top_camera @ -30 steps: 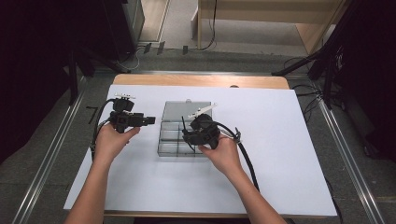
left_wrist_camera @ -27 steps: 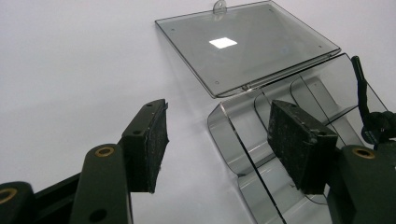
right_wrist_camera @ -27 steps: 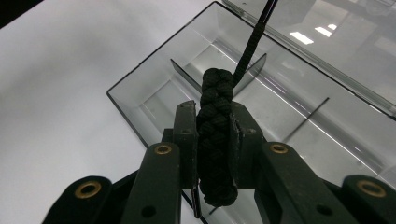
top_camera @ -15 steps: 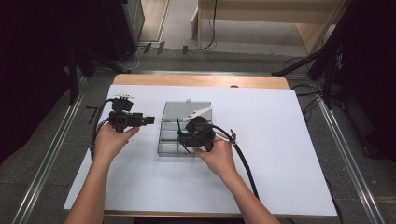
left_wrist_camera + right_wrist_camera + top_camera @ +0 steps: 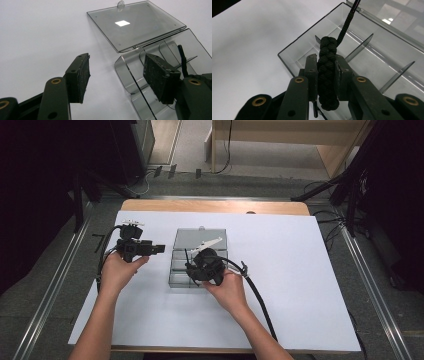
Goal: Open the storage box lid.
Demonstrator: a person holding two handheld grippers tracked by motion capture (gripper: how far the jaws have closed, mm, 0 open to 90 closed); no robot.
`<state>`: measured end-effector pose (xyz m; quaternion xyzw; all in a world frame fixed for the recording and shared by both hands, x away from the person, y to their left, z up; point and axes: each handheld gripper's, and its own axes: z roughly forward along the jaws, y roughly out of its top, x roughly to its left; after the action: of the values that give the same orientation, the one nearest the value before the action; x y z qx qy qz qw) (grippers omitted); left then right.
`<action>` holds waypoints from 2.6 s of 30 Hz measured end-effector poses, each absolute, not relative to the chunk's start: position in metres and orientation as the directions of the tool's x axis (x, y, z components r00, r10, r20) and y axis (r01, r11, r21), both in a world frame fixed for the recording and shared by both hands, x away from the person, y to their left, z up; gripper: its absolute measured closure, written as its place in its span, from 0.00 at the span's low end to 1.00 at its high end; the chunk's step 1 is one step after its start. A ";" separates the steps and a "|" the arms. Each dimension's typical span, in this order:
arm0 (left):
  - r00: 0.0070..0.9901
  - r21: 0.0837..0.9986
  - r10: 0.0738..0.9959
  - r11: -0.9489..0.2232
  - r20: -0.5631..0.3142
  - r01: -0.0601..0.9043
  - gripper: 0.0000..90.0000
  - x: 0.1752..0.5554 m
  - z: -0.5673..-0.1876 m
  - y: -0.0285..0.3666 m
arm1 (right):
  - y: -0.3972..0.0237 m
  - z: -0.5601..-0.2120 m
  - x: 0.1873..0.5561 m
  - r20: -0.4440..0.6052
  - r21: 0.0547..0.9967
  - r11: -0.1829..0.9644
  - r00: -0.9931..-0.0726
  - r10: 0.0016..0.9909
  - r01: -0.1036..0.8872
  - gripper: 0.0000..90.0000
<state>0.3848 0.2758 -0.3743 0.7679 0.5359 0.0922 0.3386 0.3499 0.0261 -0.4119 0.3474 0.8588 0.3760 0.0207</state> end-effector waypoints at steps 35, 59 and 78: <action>0.399 0.623 0.891 -0.189 -0.215 0.759 0.43 0.385 -0.373 0.280 | 0.058 -0.433 0.351 0.263 0.632 0.474 -0.745 0.613 0.613 0.86; 0.397 0.627 0.892 -0.184 -0.217 0.757 0.43 0.384 -0.372 0.281 | 0.078 -0.443 0.353 0.232 0.588 0.526 -0.751 0.618 0.615 0.85; 0.401 0.627 0.890 -0.188 -0.217 0.756 0.43 0.384 -0.371 0.281 | 0.082 -0.444 0.356 0.246 0.560 0.539 -0.748 0.617 0.629 0.81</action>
<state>0.3840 0.2810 -0.3708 0.7645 0.5384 0.0981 0.3407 0.3556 0.0815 -0.4444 0.3549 0.8772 0.3231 -0.0095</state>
